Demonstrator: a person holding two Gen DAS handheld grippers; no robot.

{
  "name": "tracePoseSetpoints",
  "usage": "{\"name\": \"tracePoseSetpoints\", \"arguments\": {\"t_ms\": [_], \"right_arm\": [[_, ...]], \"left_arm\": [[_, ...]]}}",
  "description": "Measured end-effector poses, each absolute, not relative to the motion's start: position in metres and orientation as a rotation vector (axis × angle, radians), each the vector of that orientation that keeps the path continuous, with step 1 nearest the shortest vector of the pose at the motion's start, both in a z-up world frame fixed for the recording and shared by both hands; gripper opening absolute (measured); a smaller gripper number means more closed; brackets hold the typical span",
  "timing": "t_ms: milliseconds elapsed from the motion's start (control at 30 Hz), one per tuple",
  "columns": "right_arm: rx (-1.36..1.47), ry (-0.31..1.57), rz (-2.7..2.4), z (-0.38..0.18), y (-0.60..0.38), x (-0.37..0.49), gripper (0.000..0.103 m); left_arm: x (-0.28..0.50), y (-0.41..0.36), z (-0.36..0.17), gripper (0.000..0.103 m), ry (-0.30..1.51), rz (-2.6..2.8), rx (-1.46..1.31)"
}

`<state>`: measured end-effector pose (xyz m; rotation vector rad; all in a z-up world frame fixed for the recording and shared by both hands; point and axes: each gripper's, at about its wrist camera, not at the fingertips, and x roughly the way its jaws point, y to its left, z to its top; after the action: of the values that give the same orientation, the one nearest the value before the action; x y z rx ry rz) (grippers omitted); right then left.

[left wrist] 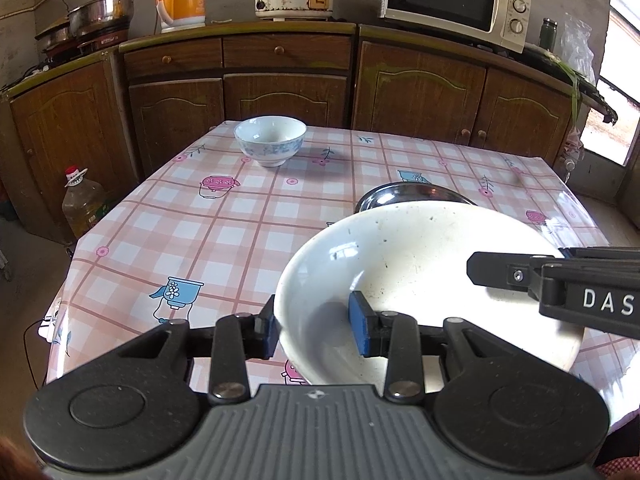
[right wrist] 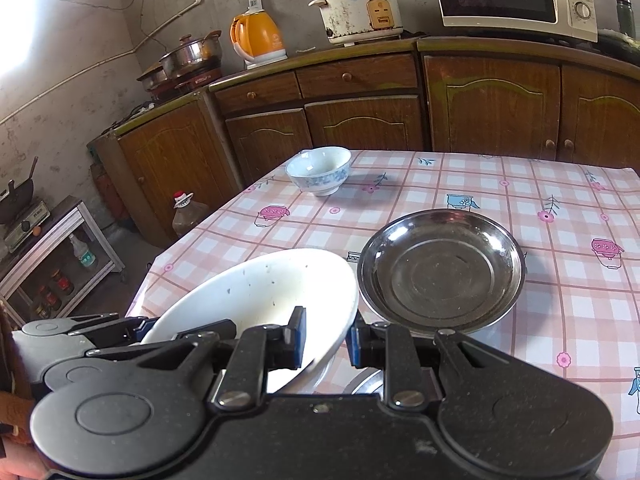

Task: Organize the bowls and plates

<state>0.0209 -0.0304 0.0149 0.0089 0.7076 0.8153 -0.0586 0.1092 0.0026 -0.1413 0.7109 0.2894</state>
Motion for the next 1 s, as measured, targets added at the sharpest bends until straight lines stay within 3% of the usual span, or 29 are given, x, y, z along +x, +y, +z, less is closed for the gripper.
{"name": "tracePoseSetpoints", "arguments": {"t_ms": [1000], "right_arm": [[0.008, 0.706, 0.812, 0.015, -0.042, 0.019, 0.027]], "left_arm": [[-0.066, 0.091, 0.004, 0.035, 0.711, 0.251, -0.126]]}}
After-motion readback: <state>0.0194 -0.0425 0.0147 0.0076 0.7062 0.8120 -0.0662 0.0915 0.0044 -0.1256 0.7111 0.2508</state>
